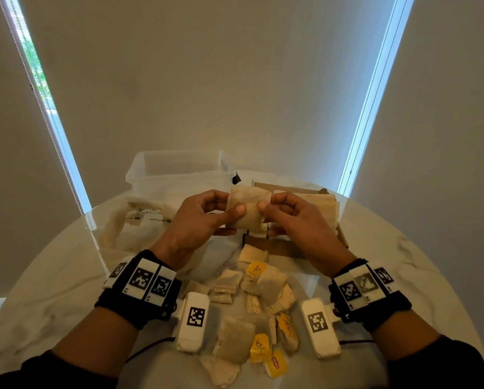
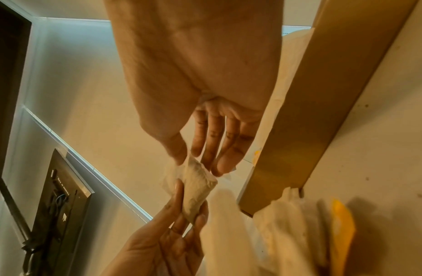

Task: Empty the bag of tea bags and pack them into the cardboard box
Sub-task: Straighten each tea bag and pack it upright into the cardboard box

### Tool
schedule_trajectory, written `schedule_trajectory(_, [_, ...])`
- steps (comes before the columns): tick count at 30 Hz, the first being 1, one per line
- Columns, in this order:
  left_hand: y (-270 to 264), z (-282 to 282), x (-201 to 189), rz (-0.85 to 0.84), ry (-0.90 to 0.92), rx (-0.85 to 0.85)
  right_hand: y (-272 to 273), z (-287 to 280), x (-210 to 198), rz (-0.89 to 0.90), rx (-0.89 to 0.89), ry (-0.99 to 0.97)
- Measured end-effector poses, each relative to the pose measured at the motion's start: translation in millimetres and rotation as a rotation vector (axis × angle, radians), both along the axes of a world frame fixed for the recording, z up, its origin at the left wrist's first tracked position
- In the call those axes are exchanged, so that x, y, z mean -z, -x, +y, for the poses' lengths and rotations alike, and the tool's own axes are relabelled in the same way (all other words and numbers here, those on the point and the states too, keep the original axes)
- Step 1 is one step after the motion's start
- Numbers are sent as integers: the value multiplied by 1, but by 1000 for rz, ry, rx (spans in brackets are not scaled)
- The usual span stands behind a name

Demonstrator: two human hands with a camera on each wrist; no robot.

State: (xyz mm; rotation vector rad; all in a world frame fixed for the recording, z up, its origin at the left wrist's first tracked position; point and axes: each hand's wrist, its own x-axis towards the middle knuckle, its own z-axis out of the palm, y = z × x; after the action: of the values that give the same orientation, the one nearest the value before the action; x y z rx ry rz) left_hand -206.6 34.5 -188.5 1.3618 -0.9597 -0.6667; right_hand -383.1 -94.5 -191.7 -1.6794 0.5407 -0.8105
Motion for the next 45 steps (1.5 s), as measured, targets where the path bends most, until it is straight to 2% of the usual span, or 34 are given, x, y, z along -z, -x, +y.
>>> schedule_trajectory(2, [1, 0, 0, -12, -3, 12, 0, 3, -1, 43, -62, -10])
schedule_trajectory(5, [3, 1, -1, 8, 10, 15, 3, 3, -4, 42, -42, 49])
schedule_trajectory(11, [5, 3, -4, 24, -20, 24, 30, -34, -17, -10, 194, 129])
schedule_trajectory(16, [6, 3, -3, -15, -66, 47, 54, -65, -11, 84, 322, 139])
schedule_trajectory(25, [5, 4, -3, -41, -74, 43, 36, -60, -18, 415, 104, 174])
schedule_trajectory(34, [5, 5, -4, -41, -83, 39, 22, -68, -17, 591, 205, 316])
schedule_trajectory(37, [4, 4, -4, -32, -87, 31, 21, -68, -23, 551, 295, 382])
schedule_trajectory(39, [4, 4, -3, -29, -89, 29, 22, -67, -28, 525, 347, 520])
schedule_trajectory(41, [3, 4, -2, -29, -90, 32, 20, -64, -30, 555, 298, 588])
schedule_trajectory(45, [3, 3, -3, -34, -96, 23, 9, -53, -26, 825, 71, 584])
